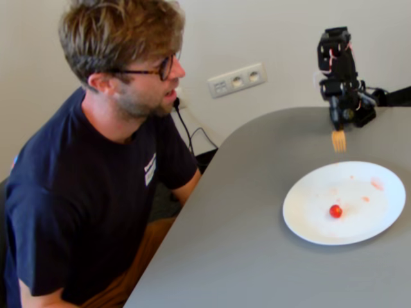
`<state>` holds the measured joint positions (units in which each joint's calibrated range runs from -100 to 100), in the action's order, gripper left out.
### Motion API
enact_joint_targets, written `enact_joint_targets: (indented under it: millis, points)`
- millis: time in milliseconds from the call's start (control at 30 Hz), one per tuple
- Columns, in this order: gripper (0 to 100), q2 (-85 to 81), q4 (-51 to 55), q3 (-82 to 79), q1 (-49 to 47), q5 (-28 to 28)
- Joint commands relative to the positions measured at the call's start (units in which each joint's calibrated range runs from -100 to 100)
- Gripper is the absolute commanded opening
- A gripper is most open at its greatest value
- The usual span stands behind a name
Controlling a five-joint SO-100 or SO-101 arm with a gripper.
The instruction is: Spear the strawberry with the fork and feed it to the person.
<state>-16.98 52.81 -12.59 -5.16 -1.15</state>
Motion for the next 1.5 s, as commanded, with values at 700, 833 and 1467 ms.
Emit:
enact_joint_targets:
  millis: [700, 833, 1467]
  points:
    - [1, 37.6, -9.6, 27.6, 5.5, -0.7]
    - [1, 37.7, -9.6, 26.7, 5.5, -1.2]
    - [1, 41.0, -7.3, 11.1, 4.3, -2.6]
